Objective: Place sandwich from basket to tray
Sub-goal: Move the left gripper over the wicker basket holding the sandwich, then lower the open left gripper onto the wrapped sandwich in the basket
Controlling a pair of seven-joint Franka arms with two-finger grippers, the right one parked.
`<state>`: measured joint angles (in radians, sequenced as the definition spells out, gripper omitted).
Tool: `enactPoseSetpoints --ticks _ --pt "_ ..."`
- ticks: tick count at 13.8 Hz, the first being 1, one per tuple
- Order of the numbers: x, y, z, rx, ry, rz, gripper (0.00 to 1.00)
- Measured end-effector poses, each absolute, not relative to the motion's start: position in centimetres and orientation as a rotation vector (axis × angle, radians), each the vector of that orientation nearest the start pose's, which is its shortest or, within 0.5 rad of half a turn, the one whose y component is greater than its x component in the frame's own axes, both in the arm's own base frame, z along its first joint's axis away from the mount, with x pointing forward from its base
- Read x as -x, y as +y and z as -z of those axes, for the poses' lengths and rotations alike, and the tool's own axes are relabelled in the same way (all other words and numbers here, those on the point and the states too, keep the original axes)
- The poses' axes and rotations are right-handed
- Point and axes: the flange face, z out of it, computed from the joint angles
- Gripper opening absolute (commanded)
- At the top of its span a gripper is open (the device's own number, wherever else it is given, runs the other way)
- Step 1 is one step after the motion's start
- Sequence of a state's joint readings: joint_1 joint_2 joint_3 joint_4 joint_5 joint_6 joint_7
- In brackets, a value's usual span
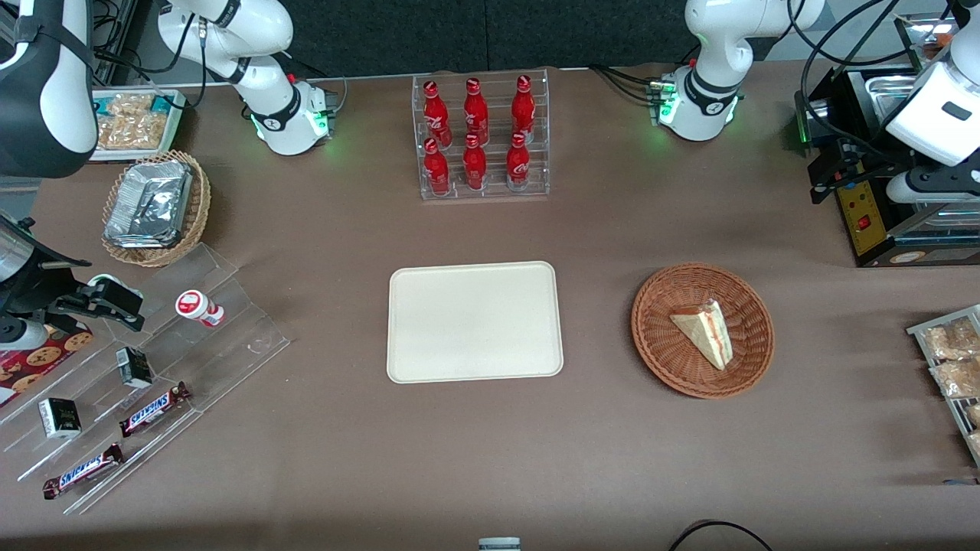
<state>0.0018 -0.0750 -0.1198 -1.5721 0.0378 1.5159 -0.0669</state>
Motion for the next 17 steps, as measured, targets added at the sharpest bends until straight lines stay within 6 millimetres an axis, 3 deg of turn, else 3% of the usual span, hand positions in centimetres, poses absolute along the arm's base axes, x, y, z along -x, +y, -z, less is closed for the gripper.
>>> enactPoseSetpoints --ticks 4,7,14,17 --pt "-52.1 -6.0 -65.5 3.095 0.069 0.009 1.0" --pt "-52.5 -5.9 -62.5 3.088 -0.13 -0.043 1.0" --pt "-55.9 -6.5 -47.4 2.936 -0.91 -0.12 1.0" --pt "-58.1 -7.4 -41.0 2.872 -1.079 -0.161 1.0"
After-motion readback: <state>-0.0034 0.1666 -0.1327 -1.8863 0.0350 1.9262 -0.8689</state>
